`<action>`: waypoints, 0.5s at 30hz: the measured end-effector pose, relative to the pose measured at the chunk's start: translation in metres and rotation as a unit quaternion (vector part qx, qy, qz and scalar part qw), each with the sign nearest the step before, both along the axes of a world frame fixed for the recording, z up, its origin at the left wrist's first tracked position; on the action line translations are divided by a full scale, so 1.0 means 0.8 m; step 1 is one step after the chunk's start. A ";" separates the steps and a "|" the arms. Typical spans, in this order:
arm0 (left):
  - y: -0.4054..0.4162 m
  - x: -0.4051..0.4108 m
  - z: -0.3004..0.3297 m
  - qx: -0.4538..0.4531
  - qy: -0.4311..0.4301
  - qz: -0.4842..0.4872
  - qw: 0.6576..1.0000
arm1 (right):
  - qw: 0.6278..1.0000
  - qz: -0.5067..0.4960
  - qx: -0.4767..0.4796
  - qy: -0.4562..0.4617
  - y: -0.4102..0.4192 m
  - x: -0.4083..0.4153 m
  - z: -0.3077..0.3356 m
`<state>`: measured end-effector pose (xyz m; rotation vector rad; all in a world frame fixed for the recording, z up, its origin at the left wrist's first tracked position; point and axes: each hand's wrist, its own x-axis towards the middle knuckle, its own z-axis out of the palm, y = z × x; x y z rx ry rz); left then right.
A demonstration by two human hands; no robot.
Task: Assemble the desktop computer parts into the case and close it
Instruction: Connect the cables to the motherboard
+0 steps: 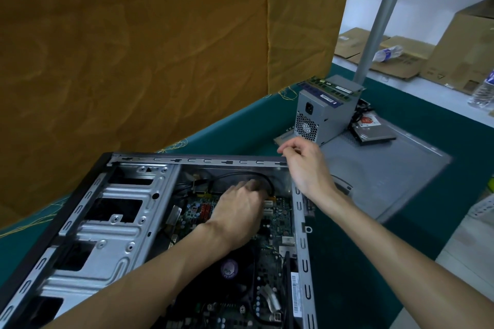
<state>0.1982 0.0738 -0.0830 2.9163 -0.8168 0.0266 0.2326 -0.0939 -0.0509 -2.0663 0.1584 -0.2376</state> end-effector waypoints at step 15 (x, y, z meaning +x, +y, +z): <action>-0.016 -0.004 0.008 0.179 0.069 -0.078 0.978 | 1.000 0.002 0.005 0.000 -0.001 -0.003 0.003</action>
